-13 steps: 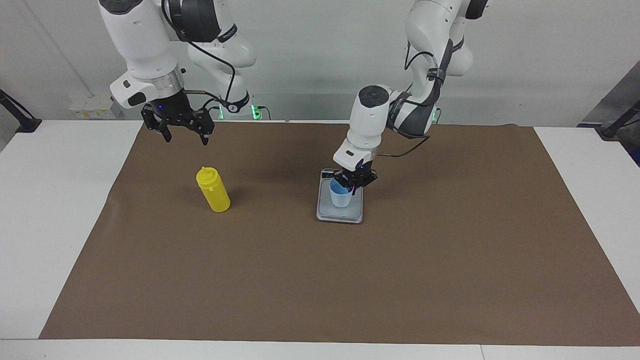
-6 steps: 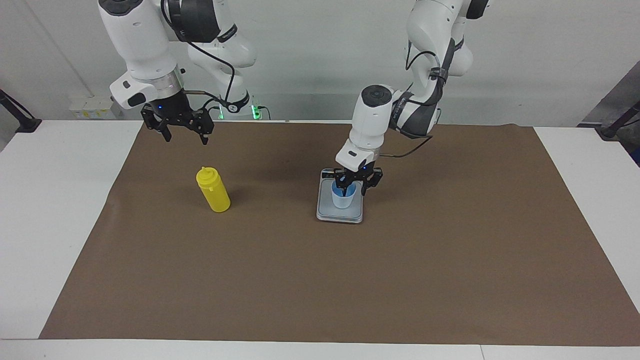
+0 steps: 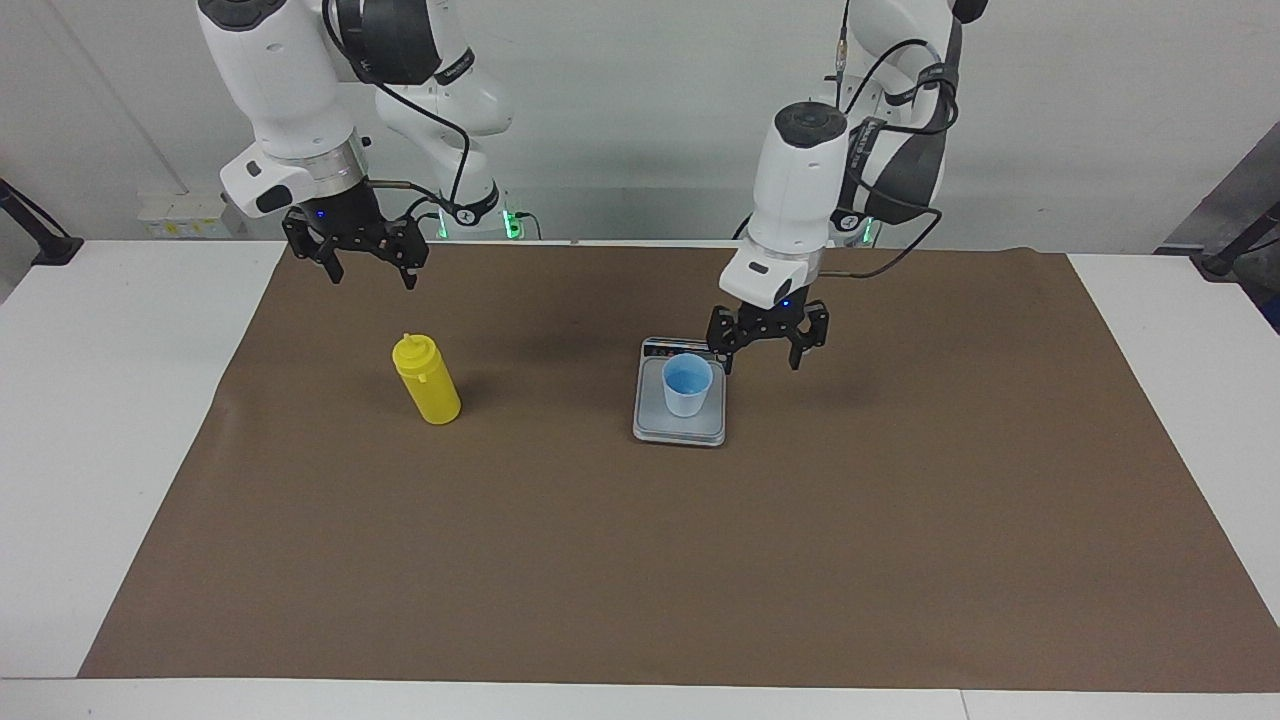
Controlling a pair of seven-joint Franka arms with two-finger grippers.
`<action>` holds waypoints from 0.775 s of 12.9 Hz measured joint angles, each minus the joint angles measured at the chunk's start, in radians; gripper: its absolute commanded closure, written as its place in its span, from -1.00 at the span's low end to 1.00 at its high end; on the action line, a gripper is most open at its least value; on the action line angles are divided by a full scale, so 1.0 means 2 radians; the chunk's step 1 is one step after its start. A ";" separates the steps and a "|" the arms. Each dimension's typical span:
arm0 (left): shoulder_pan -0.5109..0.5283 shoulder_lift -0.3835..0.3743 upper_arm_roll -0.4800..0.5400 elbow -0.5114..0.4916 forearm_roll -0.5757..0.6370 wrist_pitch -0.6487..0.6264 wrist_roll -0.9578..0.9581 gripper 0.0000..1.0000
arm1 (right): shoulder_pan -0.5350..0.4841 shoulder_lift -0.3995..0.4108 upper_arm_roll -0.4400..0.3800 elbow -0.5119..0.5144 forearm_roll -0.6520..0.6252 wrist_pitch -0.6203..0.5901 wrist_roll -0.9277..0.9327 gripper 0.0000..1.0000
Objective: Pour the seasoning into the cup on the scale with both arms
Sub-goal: 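Withdraw the left gripper from the cup back toward its rest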
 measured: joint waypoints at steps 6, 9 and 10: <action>0.094 -0.056 0.002 0.001 -0.006 -0.074 0.163 -1.00 | -0.015 0.000 -0.001 0.000 0.000 0.002 -0.005 -1.00; 0.140 -0.067 0.004 0.001 -0.012 -0.095 0.244 -1.00 | -0.015 0.000 -0.001 -0.001 0.002 0.030 0.042 -1.00; 0.153 -0.069 0.004 0.001 -0.014 -0.099 0.265 -1.00 | -0.015 0.002 -0.001 -0.001 0.005 0.041 0.079 -1.00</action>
